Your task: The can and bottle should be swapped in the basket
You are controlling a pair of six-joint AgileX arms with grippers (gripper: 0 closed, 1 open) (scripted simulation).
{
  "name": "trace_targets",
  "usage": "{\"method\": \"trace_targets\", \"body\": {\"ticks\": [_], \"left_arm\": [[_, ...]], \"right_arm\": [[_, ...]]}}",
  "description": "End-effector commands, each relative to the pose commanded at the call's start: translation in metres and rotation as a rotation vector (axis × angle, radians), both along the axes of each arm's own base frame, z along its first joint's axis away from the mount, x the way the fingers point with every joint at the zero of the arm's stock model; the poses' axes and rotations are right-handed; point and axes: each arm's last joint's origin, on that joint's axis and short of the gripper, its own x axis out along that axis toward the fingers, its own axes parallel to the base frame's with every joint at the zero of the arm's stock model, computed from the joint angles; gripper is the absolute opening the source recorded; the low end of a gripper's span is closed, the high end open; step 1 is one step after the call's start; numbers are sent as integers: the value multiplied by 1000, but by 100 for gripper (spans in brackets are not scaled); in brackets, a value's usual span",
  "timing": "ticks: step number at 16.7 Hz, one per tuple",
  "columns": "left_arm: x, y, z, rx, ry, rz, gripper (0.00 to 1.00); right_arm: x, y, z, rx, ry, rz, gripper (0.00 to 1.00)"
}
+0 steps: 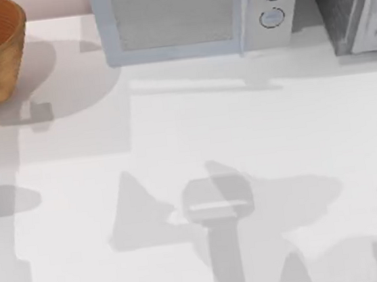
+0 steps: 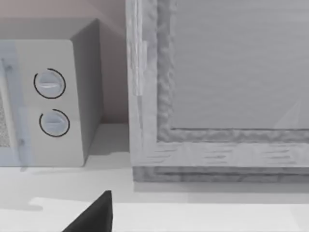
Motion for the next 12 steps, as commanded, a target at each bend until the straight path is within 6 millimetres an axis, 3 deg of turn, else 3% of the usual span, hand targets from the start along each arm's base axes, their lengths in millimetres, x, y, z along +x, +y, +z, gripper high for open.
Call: {"method": "trace_targets", "body": {"ticks": [2, 5, 9, 12], "left_arm": [[44, 10, 7, -14, 87, -8, 100], [110, 27, -1, -38, 214, -22, 100], [183, 48, -41, -75, 369, -40, 100], [221, 61, -83, -101, 469, -53, 100]], "right_arm": [[0, 0, 0, 0, 0, 0, 100], [0, 0, 0, 0, 0, 0, 100], [0, 0, 0, 0, 0, 0, 100], [0, 0, 0, 0, 0, 0, 100]]}}
